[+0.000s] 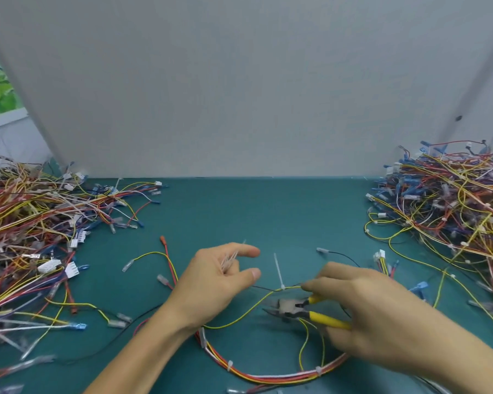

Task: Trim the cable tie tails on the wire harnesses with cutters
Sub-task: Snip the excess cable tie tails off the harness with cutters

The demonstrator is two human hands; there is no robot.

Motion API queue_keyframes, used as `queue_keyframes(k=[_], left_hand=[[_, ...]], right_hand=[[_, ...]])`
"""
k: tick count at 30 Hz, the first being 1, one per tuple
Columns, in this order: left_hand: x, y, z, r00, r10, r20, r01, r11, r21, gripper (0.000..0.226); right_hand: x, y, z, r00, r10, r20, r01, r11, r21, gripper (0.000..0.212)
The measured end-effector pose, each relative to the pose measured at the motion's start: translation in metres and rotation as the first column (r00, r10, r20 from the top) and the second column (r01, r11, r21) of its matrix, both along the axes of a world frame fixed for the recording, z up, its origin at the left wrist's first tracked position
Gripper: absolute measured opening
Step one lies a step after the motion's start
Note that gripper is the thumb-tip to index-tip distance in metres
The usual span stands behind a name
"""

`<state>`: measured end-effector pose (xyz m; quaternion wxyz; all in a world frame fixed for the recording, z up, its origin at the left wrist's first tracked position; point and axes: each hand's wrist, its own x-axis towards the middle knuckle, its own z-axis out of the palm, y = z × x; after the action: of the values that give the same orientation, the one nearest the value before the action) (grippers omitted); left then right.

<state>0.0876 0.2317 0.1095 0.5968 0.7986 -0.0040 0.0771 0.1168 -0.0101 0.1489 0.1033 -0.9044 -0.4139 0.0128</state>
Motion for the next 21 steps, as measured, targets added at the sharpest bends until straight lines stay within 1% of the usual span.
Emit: queue_keyframes(k=[2,3,6,8,10,12,16,19,21], left_hand=[[-0.002,-0.004,0.001,0.999,-0.036,-0.001,0.036,0.998,0.046,0.027],[-0.002,-0.006,0.001,0.999,-0.044,0.006,0.043,0.995,0.089,0.028],[-0.001,-0.014,-0.002,0.998,-0.056,0.019,0.05,0.972,0.231,0.023],[0.0,-0.022,-0.005,0.996,-0.059,0.06,0.041,0.963,0.268,0.019],[0.0,-0.029,-0.009,0.996,-0.047,0.082,0.025,0.968,0.251,0.014],[0.001,-0.033,-0.014,0.998,-0.034,0.061,0.02,0.976,0.216,0.007],[0.006,-0.032,-0.022,0.999,-0.001,0.04,-0.004,0.99,0.138,0.008],[0.009,-0.029,-0.024,1.0,0.021,0.002,-0.021,0.997,0.079,0.031],[0.009,-0.028,-0.025,1.0,0.019,-0.012,-0.018,0.997,0.081,0.037]], right_hand=[[0.004,-0.013,0.015,0.999,-0.018,-0.049,0.018,1.0,-0.009,0.038],[0.006,-0.019,0.019,0.998,-0.047,-0.04,0.047,0.999,-0.008,0.037],[0.013,-0.027,0.017,0.984,-0.159,0.08,0.16,0.987,-0.01,0.035],[0.015,-0.022,0.009,0.966,-0.209,0.153,0.221,0.973,-0.066,0.035],[0.015,-0.013,0.001,0.963,-0.212,0.168,0.232,0.966,-0.113,0.036],[0.014,-0.007,-0.006,0.968,-0.202,0.151,0.221,0.967,-0.124,0.036],[0.014,-0.004,-0.013,0.976,-0.172,0.133,0.191,0.971,-0.146,0.035],[0.014,-0.003,-0.014,0.98,-0.156,0.126,0.173,0.975,-0.139,0.032],[0.014,-0.002,-0.015,0.981,-0.143,0.134,0.162,0.977,-0.14,0.033]])
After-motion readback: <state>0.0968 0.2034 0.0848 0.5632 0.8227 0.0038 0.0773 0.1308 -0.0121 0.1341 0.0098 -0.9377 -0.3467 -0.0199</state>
